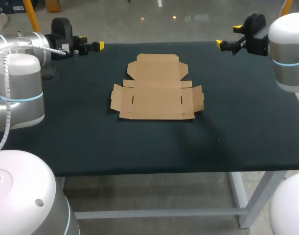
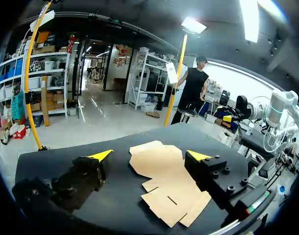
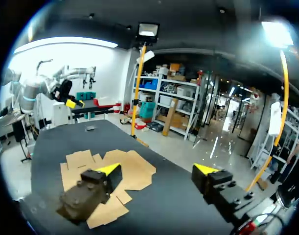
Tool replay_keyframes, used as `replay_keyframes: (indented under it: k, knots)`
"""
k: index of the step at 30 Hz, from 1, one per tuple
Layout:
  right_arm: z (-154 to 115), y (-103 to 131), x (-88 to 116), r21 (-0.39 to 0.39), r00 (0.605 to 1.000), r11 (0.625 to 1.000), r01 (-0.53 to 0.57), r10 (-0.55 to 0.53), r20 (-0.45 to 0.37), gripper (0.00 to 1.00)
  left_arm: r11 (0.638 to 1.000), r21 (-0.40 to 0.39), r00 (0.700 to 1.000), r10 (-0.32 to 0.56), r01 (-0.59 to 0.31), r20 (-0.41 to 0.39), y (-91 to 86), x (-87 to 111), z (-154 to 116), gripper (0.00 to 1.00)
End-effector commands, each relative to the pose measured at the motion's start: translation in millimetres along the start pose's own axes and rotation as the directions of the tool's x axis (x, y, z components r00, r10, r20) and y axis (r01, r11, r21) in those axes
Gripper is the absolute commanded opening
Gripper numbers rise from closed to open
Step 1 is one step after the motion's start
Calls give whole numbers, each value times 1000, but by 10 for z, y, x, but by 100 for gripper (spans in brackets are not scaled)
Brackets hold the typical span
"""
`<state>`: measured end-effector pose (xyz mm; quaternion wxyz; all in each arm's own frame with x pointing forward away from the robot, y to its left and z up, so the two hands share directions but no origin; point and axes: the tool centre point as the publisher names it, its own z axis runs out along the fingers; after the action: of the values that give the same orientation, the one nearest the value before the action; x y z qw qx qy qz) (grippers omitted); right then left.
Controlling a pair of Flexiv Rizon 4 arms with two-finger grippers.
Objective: Assemble the packaging by folding the flat box into shape, placing the metal phone stand inside, and closing the box properly
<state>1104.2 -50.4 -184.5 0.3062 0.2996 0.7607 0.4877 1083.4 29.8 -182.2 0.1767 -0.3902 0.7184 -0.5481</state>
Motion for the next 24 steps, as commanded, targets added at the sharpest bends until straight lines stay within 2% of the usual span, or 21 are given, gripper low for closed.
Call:
replay_keyframes:
  k: [1, 8, 12, 17, 24]
  knots:
    - [0, 0, 0, 0, 1000, 1000, 0, 0, 0, 100, 1000, 0, 1000, 0, 0, 0, 0, 0, 0, 100]
    - [0, 0, 0, 0, 1000, 1000, 0, 0, 0, 100, 1000, 0, 1000, 0, 0, 0, 0, 0, 0, 100]
    - [-5, -3, 2, 18, 1000, 1000, -14, 14, -1, 100, 998, -49, 999, -34, 35, 10, -16, -1, 7, 100]
    - [-64, -13, -2, 92, 996, 992, -84, 84, 2, 100, 975, -174, 991, -128, 135, 49, -2, 16, -9, 100]
    - [-186, -105, -8, 208, 977, 954, -214, 211, 35, 100, 929, -283, 971, -227, 238, 73, 14, 83, -71, 100]
